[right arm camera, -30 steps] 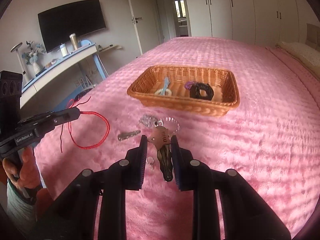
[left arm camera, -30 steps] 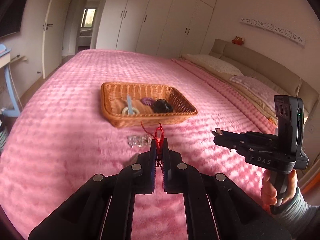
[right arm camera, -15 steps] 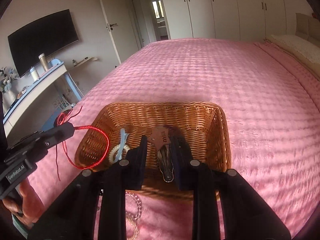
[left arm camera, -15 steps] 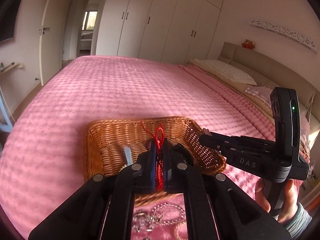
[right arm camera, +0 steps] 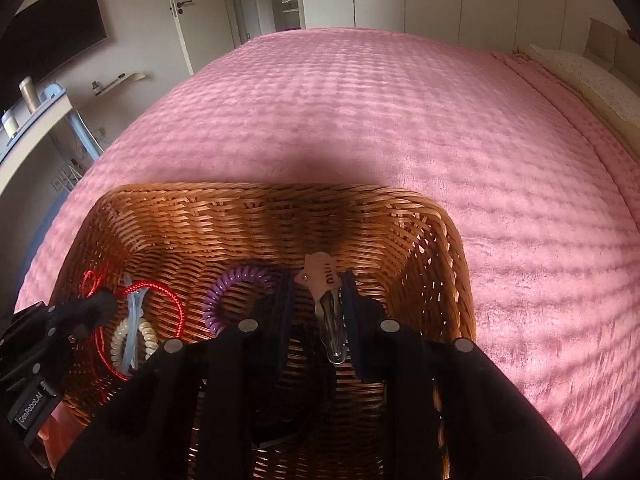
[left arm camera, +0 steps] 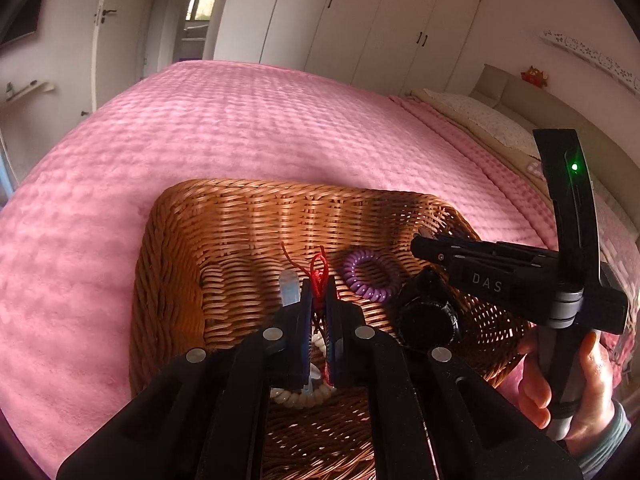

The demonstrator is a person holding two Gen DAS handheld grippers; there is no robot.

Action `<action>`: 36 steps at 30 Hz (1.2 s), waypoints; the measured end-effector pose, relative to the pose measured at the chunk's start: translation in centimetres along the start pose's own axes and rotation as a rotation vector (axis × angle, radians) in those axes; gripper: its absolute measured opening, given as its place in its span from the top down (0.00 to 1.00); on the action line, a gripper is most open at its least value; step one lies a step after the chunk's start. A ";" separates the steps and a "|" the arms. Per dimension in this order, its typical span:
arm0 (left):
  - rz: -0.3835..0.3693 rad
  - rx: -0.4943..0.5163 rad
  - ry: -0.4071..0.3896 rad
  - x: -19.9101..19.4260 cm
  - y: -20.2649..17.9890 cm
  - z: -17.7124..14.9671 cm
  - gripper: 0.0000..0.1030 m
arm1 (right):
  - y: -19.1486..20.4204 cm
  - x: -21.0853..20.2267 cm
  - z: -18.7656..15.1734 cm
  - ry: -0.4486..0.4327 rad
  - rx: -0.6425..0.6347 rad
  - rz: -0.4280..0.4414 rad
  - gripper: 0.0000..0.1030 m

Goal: Organize jewelry
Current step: 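Carry the red bracelet and keys into the basket and open both tools, then grasp the silver hair clip with the left tool while the right tool grasps the beaded bracelet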

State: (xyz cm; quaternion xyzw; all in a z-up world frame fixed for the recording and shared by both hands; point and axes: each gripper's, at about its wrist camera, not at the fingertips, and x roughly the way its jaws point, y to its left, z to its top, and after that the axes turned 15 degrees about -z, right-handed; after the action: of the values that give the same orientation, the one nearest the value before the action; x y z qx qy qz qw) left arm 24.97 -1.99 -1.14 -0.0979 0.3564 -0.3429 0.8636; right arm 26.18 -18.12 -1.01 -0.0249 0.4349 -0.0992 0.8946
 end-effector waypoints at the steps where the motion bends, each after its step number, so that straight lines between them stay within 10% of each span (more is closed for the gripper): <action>1: 0.006 0.005 0.001 0.0 0.0 -0.1 0.96 | -0.1 0.1 0.0 0.002 0.003 -0.001 0.79; 6: 0.003 0.003 0.004 -0.3 -0.3 -0.1 0.87 | -0.9 0.4 -0.1 0.033 0.043 0.026 0.79; 10: -0.017 0.004 -0.011 -1.6 -1.0 -0.3 0.61 | -1.7 -0.8 -0.8 0.020 0.085 0.061 0.45; 24: -0.002 0.062 -0.076 -12.4 -4.4 -5.2 0.54 | -2.4 -14.2 -8.1 -0.130 0.107 0.181 0.45; 36: 0.045 0.015 -0.019 -14.2 -3.4 -12.8 0.54 | 0.5 -15.3 -16.5 -0.126 0.088 0.154 0.45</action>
State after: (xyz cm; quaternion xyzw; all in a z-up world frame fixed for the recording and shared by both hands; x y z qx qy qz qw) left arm 7.22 5.84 -1.22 -0.0868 0.3479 -0.3253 0.8750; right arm 4.19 -13.87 0.50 0.0418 0.3735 -0.0476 0.9254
